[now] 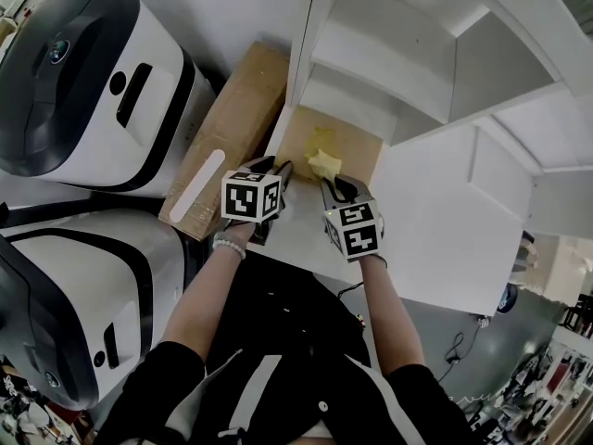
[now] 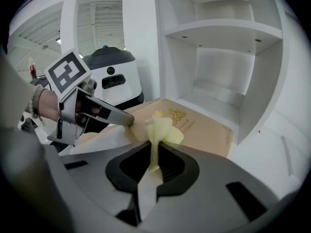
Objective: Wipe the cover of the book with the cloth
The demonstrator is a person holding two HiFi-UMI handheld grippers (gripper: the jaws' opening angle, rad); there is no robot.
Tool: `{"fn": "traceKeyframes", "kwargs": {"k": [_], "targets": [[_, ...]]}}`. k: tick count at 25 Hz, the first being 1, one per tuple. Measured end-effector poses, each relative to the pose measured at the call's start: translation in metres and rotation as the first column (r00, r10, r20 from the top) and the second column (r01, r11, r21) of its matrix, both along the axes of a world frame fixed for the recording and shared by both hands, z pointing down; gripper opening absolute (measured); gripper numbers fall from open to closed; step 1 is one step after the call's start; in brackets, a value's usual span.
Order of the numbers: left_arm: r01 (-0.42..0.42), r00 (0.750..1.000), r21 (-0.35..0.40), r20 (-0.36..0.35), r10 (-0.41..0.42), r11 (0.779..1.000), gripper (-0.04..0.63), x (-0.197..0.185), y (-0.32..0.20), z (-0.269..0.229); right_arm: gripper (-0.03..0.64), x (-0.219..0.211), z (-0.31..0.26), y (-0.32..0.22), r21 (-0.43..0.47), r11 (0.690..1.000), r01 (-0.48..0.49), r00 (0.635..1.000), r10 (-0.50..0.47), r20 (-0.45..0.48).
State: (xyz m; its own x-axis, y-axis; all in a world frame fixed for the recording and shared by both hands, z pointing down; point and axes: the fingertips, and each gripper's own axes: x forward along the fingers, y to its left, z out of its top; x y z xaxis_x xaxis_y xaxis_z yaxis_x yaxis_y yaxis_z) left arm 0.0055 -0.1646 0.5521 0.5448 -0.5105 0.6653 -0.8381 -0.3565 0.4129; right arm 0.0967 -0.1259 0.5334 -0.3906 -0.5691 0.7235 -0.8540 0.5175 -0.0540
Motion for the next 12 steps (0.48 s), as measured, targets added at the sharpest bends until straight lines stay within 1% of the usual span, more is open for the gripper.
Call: {"fn": "traceKeyframes", "kwargs": {"k": [12], "targets": [[-0.012,1.0,-0.003,0.007,0.012,1.0,0.156,0.0,0.001,0.0,0.037,0.064,0.002,0.021,0.004,0.991,-0.136,0.989,0.136,-0.051]]}}
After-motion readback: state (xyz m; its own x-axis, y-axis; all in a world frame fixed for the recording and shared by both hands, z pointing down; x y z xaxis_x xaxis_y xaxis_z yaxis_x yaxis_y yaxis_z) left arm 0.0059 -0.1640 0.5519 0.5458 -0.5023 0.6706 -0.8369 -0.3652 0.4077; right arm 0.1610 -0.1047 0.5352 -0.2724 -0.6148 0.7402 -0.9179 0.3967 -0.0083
